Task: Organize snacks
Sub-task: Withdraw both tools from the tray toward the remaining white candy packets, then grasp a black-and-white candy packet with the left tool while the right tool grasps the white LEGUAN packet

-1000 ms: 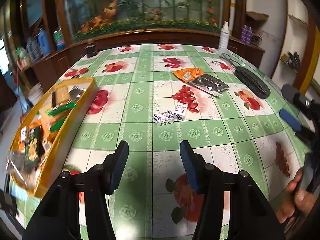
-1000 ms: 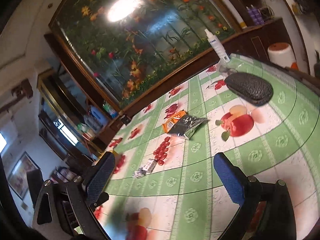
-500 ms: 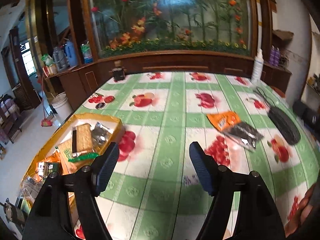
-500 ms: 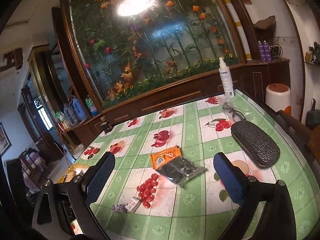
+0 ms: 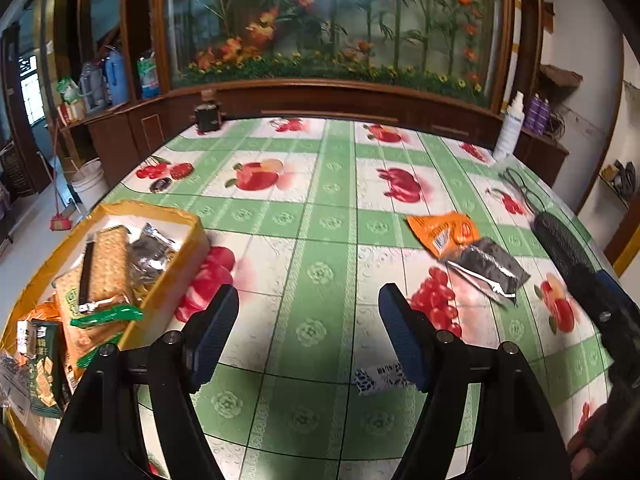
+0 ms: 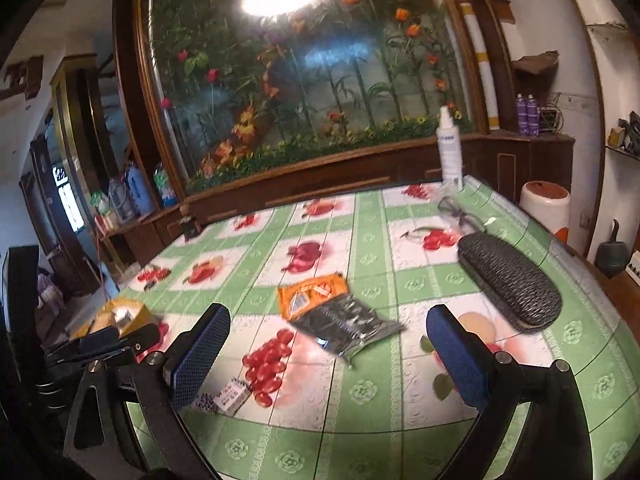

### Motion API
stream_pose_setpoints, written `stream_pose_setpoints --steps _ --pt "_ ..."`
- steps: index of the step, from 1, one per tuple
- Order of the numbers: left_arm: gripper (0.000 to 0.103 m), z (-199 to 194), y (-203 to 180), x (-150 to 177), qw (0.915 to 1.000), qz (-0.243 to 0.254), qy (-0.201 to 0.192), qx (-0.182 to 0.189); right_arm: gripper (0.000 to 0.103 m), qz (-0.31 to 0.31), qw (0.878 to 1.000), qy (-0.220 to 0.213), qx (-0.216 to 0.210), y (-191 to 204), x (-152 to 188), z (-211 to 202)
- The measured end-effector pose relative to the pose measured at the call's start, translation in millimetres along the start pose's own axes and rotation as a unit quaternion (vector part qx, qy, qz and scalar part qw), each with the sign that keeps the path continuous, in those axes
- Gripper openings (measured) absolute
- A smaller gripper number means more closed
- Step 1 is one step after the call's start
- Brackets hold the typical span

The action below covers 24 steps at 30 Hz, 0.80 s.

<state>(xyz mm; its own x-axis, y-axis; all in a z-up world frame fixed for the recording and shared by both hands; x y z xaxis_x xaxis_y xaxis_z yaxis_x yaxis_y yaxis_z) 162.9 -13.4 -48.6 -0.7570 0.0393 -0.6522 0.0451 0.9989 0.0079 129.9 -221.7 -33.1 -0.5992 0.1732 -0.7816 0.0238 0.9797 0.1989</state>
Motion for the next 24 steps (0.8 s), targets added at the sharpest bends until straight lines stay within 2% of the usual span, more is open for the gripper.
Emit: stream_pose_setpoints --steps 5,10,15,19,24 --pt "0.072 1 -7 3 0.9998 0.019 0.006 0.004 0.100 -0.015 0.999 0.040 0.001 7 10 20" --pt "0.072 15 -2 9 0.9977 0.037 0.049 0.028 0.100 -0.023 0.997 0.071 -0.007 1 16 29" --pt "0.072 25 -4 27 0.9895 0.110 0.077 0.053 0.100 -0.052 0.992 0.115 -0.016 -11 18 45" --pt "0.072 29 -18 41 0.9777 0.157 0.101 0.097 0.100 -0.066 0.987 0.140 -0.039 -3 25 58" --pt "0.072 32 -31 43 0.9739 0.165 0.110 0.109 0.100 -0.046 0.984 0.142 -0.096 9 27 57"
Point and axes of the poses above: each gripper's, at about its wrist camera, not at the fingertips, and z roughly the way its jaws point, y to its left, x to its underside, the point moved 4 cm from there along z, roughly the way its jaws point, and after that the axes turned 8 degrees about y, right-handed, at the moved point
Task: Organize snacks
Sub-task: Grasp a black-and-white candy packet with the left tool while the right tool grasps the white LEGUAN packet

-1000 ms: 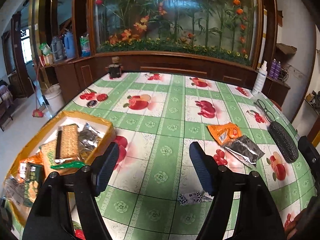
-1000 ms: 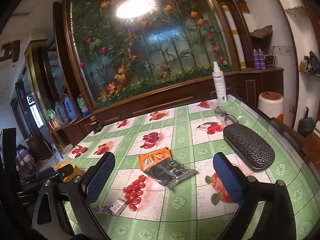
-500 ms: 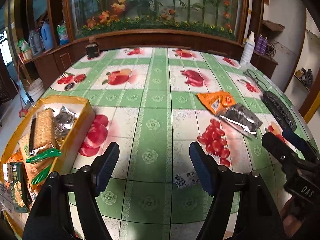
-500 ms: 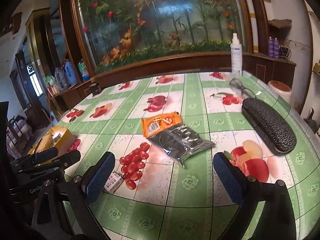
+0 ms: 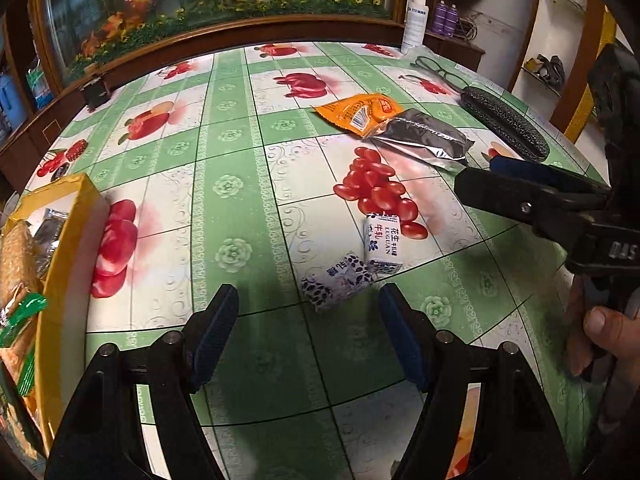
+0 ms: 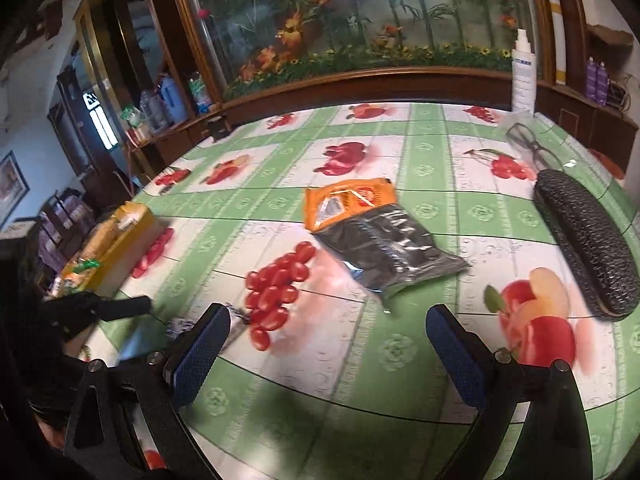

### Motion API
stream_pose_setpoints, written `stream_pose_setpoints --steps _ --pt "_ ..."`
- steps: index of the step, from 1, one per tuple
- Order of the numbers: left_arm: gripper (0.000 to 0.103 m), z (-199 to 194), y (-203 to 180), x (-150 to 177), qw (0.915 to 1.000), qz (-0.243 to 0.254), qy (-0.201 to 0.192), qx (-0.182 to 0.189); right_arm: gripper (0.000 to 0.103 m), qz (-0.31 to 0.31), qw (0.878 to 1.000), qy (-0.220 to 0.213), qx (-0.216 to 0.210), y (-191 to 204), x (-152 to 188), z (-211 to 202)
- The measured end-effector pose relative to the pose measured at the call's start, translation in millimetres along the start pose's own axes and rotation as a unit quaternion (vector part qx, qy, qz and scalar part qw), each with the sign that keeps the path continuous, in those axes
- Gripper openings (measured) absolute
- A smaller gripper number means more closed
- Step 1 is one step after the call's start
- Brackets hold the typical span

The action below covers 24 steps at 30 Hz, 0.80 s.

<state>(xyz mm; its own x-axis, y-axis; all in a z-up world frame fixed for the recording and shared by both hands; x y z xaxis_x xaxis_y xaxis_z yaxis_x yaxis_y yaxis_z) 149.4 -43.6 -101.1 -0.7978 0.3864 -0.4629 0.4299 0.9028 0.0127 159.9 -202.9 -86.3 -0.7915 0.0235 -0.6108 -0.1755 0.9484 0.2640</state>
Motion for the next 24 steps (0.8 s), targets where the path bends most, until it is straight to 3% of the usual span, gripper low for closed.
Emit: stream_pose_setpoints --steps 3,6,7,13,22,24 --pt "0.072 4 -2 -5 1.0000 0.004 0.003 -0.002 0.099 0.008 1.000 0.005 -0.017 5 1 2" --pt "0.047 6 -3 -8 1.0000 0.005 0.003 -0.004 0.095 0.018 1.000 0.001 -0.020 4 0 0" --pt "0.034 5 -3 -9 1.0000 0.005 0.002 -0.001 0.095 0.025 0.999 -0.001 -0.024 3 0 -1" --pt "0.032 1 6 -3 0.9998 -0.015 0.006 0.009 0.095 0.035 0.999 -0.001 -0.035 6 2 -1" --pt "0.032 -25 46 31 0.9953 -0.096 -0.006 0.010 0.093 -0.050 0.997 0.045 -0.044 60 3 28" --pt "0.032 -27 52 38 0.9939 -0.108 -0.004 0.017 0.085 -0.062 0.996 0.061 -0.035 67 3 38"
Point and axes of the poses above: each gripper's, at about its wrist camera, not at the fingertips, and z roughly the way its jaws point, y to its left, x to its underside, the point moved 4 cm from there along z, roughly the way its jaws point, and after that the axes turned 8 degrees about y, right-handed, at the moved point
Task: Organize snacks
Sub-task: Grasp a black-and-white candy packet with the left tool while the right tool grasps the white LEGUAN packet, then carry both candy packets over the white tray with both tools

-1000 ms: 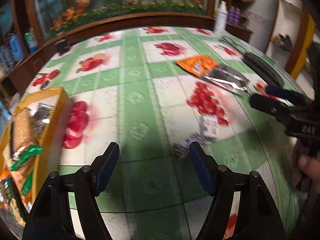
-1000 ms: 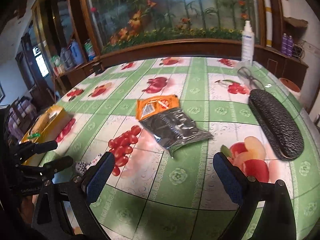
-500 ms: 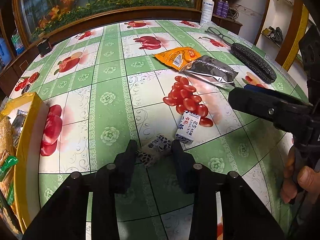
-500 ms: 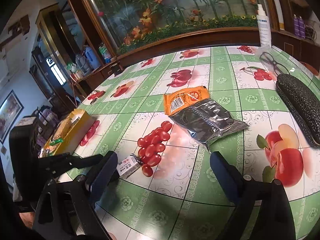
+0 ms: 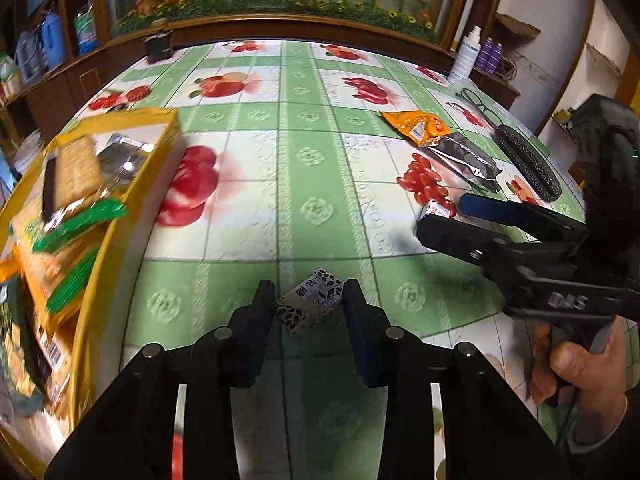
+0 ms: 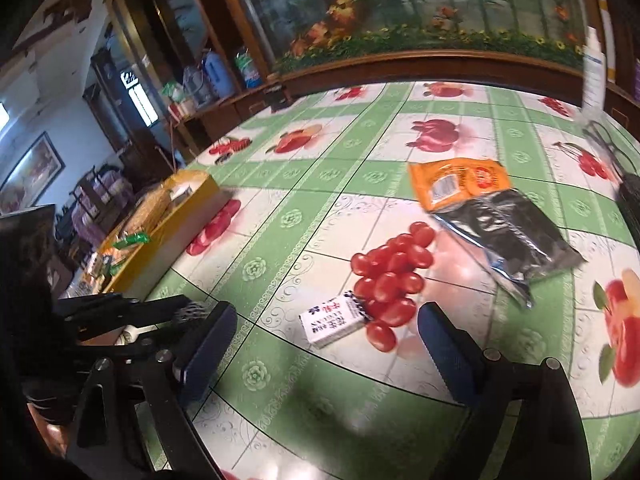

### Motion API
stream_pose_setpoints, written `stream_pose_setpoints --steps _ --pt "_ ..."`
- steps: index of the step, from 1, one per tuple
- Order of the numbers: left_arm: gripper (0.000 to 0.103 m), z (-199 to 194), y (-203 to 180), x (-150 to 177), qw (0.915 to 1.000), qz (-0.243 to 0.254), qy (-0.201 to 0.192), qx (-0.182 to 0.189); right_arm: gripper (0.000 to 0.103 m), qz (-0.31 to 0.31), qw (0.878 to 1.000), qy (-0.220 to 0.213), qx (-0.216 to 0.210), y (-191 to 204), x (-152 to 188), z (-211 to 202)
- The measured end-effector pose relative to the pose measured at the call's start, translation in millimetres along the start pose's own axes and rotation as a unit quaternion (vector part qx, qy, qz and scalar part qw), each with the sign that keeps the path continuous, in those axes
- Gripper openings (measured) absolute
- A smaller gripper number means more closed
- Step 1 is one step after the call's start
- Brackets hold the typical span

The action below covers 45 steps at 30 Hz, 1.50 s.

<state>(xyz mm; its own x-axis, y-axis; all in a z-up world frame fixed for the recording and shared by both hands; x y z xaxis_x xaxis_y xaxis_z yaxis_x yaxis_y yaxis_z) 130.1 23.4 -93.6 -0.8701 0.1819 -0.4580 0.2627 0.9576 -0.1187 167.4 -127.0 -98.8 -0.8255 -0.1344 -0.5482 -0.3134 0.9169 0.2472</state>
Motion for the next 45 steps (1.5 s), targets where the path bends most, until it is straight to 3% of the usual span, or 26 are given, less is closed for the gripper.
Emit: stream_pose_setpoints --steps 7,10,12,15,19,25,33,45 --pt "0.032 -8 9 16 0.9998 -0.019 0.004 0.008 0.066 -0.034 0.998 0.028 0.044 12 -3 16" --pt "0.032 -11 10 22 0.9997 -0.023 0.005 0.009 0.052 -0.054 0.995 0.032 0.076 17 -1 18" --pt "0.032 -12 11 25 0.9995 -0.028 0.006 0.010 0.037 -0.066 0.993 0.032 0.098 20 -2 19" --pt "0.032 -15 11 28 0.9993 -0.034 0.006 0.015 0.037 -0.073 0.992 0.032 0.098 25 0 19" --pt "0.032 -26 12 29 0.9992 -0.038 -0.006 0.007 0.037 -0.036 0.998 0.017 0.050 20 2 9" --pt "0.033 -44 15 28 0.9982 -0.047 -0.034 -0.018 0.036 -0.010 0.999 -0.036 0.005 31 5 -21" --pt "0.033 -68 22 27 0.9933 -0.066 -0.067 -0.067 0.036 -0.026 0.996 -0.068 -0.048 67 12 -36" --pt "0.033 -94 28 31 0.9837 -0.074 -0.102 -0.129 0.036 -0.021 0.995 -0.083 -0.059 70 16 -44"
Point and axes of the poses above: each gripper's, at about its wrist camera, not at the fingertips, and z roughly the way its jaws point, y to its left, x to its underside, the point moved 4 cm from there along z, roughly the way its jaws point, and after that the axes turned 8 degrees about y, right-handed, at the moved point
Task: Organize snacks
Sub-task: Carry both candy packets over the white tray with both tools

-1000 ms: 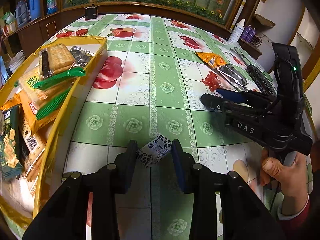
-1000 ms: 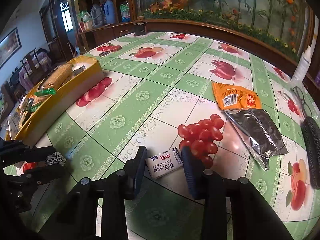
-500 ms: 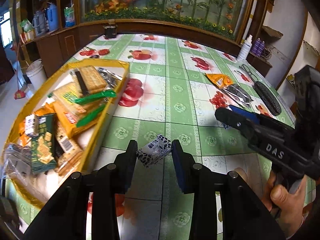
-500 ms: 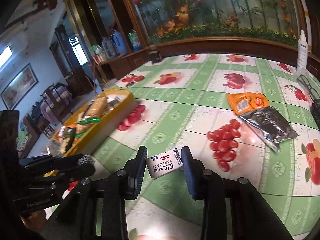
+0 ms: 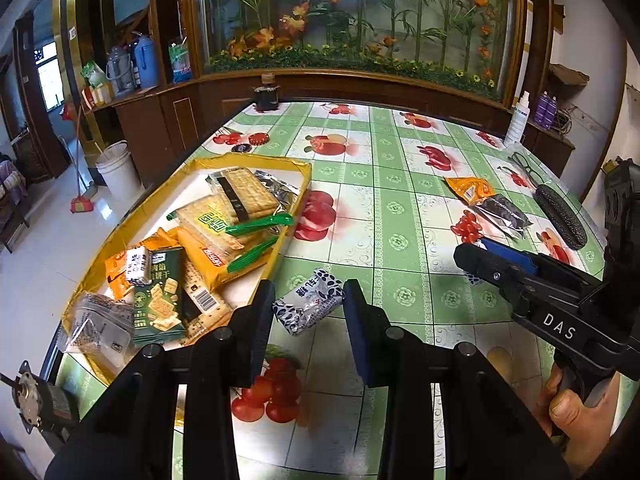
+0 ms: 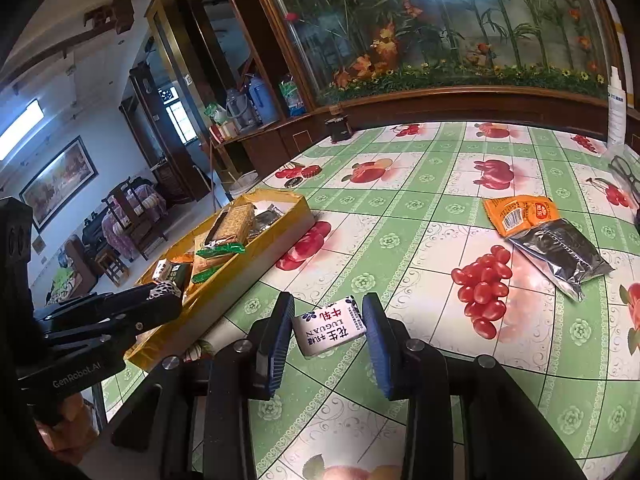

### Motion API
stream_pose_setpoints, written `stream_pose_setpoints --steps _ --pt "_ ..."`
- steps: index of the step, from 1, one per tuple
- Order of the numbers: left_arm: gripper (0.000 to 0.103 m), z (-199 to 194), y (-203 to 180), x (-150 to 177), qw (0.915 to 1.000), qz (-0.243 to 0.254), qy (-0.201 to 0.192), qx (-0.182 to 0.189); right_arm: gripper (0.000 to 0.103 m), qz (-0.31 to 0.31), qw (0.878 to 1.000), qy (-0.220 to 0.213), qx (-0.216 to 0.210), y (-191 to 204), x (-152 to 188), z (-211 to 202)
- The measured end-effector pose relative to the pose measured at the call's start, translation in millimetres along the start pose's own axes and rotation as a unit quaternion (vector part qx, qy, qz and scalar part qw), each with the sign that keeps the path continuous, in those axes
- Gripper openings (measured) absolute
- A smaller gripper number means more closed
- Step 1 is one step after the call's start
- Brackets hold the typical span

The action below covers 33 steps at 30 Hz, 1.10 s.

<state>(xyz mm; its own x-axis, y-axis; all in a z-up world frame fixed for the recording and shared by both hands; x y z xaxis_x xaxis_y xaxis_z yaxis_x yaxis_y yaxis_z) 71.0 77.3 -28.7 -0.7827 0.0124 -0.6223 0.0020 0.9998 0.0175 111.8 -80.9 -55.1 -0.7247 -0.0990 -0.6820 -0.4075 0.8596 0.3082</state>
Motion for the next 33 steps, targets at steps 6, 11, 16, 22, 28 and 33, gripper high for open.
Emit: stream_pose_setpoints --steps 6,11,16,22,28,33 --pt "0.033 -5 5 0 0.9998 -0.002 -0.009 -0.015 0.036 0.000 1.000 -0.002 0.001 0 2 -1" --pt "0.033 -6 11 1 0.9996 -0.008 -0.012 -0.023 0.036 -0.001 1.000 -0.002 0.001 0 2 -2" --pt "0.033 -6 15 2 0.9995 -0.013 -0.011 -0.026 0.036 -0.003 1.000 0.000 0.001 2 3 -1" --pt "0.033 -5 18 3 0.9994 -0.016 -0.010 -0.028 0.036 -0.003 1.000 0.000 0.001 2 3 0" --pt "0.033 -5 19 3 0.9994 -0.017 -0.009 -0.028 0.036 -0.002 1.000 0.000 -0.002 2 4 0" --pt "0.033 -1 27 3 0.9992 -0.022 -0.009 -0.033 0.036 -0.002 1.000 0.005 -0.019 14 0 6"
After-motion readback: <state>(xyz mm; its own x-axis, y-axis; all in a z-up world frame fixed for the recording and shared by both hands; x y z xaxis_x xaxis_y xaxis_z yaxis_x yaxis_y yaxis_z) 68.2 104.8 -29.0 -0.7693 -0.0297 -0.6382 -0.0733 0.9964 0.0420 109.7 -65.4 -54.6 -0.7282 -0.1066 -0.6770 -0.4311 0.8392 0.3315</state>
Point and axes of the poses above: each gripper's, at about its wrist camera, not at the fingertips, and z roughly the way its jaws point, y to its left, x to its underside, the point moved 4 cm from there along z, roughly the way its jaws point, and after that the axes turned 8 degrees about y, right-handed, at the moved point
